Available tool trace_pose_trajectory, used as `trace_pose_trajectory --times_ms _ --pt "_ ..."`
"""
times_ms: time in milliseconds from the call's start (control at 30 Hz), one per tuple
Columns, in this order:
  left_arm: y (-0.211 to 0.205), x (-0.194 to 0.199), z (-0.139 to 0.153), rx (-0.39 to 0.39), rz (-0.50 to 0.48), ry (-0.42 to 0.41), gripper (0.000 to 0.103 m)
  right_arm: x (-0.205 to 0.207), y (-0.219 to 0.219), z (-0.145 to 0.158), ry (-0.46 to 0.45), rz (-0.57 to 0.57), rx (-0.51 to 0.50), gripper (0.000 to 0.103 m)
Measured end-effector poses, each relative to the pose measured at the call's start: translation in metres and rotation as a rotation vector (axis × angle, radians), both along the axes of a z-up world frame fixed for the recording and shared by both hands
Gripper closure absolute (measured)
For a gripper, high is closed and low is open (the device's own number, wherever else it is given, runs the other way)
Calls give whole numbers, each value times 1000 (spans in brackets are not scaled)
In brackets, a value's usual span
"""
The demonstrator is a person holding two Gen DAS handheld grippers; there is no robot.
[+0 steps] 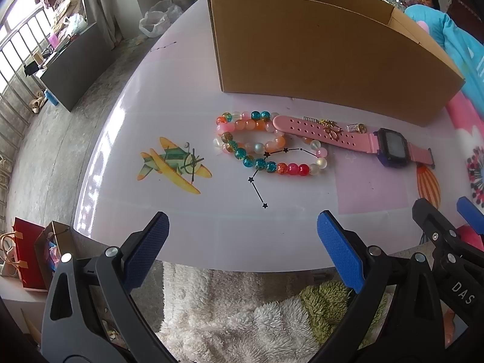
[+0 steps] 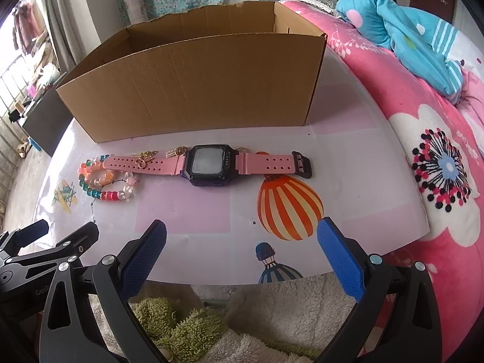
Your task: Organize jewelry
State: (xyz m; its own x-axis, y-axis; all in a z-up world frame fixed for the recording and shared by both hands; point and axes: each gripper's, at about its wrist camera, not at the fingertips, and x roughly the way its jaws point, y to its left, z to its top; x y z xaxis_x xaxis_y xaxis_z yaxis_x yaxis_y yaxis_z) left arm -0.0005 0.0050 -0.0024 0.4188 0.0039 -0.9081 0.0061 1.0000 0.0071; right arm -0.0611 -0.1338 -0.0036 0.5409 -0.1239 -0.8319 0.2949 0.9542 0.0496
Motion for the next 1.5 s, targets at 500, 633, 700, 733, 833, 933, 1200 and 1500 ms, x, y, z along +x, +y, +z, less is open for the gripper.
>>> trace_pose_trajectory --times_ms 500,633,700,733,833,933,1200,1500 --pt "4 1 -4 4 3 6 8 1 0 1 0 0 0 6" --pt "7 0 -7 6 2 9 8 1 1 2 3 -1 1 6" --pt "8 0 -7 5 4 9 8 1 1 2 4 -1 0 6" --pt "7 0 -8 5 4 10 8 1 1 2 3 -1 -1 6" --pt "9 0 -9 4 4 12 8 1 0 1 2 -2 -1 6" --pt "12 0 -12 5 4 15 8 1 1 1 5 -2 -2 6" --pt "15 2 -23 3 -7 39 8 2 -1 -3 13 -4 -8 6" --pt "13 13 -33 32 -16 43 8 9 -9 -15 26 -15 -15 6"
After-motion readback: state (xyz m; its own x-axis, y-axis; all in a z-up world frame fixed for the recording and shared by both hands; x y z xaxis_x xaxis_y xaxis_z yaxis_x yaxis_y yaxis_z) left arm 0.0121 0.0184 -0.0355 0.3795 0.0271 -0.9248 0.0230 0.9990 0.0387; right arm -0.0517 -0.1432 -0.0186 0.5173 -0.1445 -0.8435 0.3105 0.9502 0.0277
